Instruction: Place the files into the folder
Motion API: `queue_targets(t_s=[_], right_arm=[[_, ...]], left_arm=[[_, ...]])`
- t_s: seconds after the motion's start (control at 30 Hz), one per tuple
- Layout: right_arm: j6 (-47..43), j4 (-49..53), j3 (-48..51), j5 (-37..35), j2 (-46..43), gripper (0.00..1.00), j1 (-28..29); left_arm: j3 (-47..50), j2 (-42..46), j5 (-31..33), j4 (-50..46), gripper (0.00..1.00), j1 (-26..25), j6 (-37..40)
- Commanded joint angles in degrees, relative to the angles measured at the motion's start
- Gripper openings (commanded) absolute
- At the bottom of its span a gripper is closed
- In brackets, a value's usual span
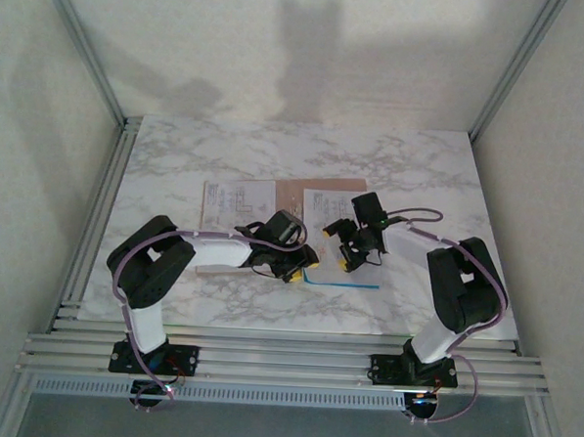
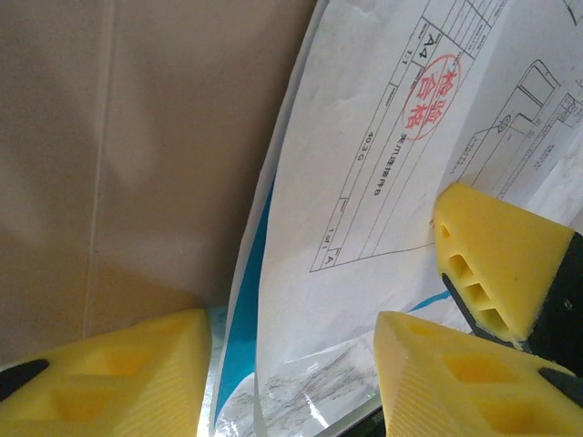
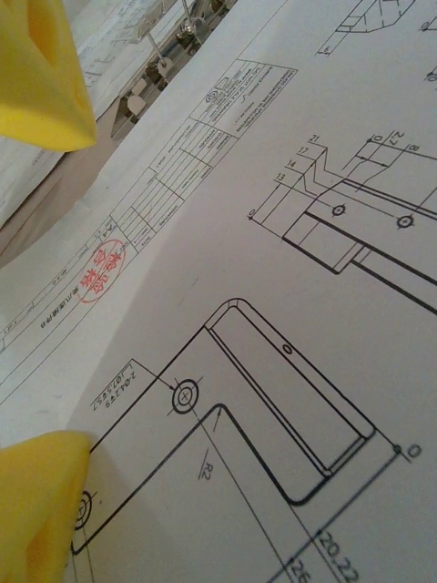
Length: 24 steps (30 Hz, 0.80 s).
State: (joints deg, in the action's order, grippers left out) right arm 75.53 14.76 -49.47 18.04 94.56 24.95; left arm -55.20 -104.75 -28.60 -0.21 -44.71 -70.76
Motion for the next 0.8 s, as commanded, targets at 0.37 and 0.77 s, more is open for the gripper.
queue_targets(t_s=[0.37, 0.77], right_arm=[[2.0, 5.8, 0.7, -1.9, 1.3, 0.83, 2.1], [2.1, 8.2, 1.4, -3.9, 0.3, 0.83, 2.4]], left_arm=[[-1.0, -1.7, 0.2, -0.6, 0.43, -0.8, -0.3], [-1.5, -1.9, 0.1, -1.3, 0.34, -0.8, 0.3]])
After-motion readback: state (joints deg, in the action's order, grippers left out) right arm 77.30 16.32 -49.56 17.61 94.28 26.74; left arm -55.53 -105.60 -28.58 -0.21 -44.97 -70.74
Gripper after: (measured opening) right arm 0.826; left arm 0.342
